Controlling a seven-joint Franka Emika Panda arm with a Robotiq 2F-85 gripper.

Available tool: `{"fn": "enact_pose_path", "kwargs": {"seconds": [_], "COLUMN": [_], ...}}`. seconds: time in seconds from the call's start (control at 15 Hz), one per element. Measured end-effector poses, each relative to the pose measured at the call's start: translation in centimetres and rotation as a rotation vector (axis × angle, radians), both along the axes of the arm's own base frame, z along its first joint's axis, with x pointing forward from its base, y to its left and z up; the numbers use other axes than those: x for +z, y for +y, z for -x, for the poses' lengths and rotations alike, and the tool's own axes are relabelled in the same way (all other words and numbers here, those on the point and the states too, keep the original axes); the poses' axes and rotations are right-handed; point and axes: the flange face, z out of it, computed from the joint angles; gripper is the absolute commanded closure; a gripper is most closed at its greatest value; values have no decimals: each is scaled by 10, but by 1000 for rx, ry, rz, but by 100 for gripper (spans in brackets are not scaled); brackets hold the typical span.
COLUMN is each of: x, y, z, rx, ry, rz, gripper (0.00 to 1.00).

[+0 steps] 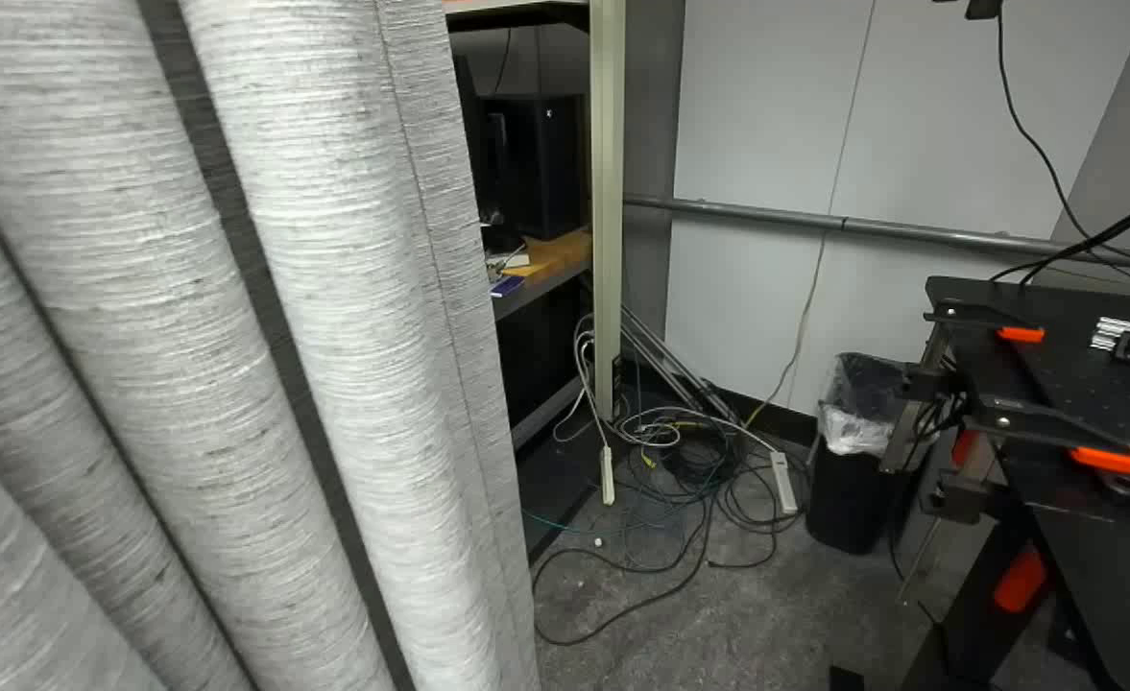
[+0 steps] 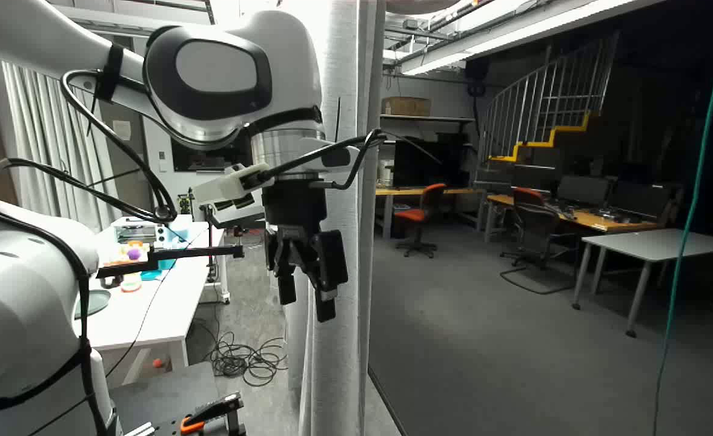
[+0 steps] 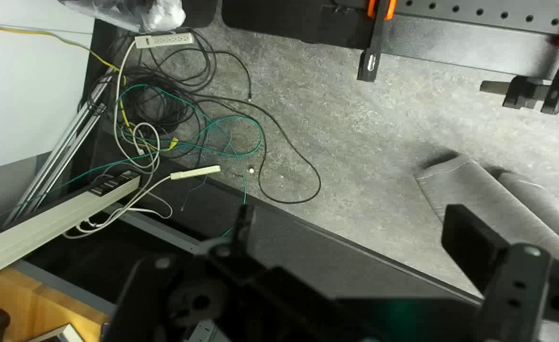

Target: Draw the curtain

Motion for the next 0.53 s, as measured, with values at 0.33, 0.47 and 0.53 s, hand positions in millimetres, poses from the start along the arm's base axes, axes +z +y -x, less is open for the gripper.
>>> {"fn": "enact_pose_path", "kwargs": {"seconds": [0.33,0.47,0.53], "x": [-1,-1,-1], "y": [0,0,0], "z": [-1,-1,-1], "rx": [0,0,0], "ry": [5,6,6], "rz": [0,-1,-1], "gripper": [0,0,0]}}
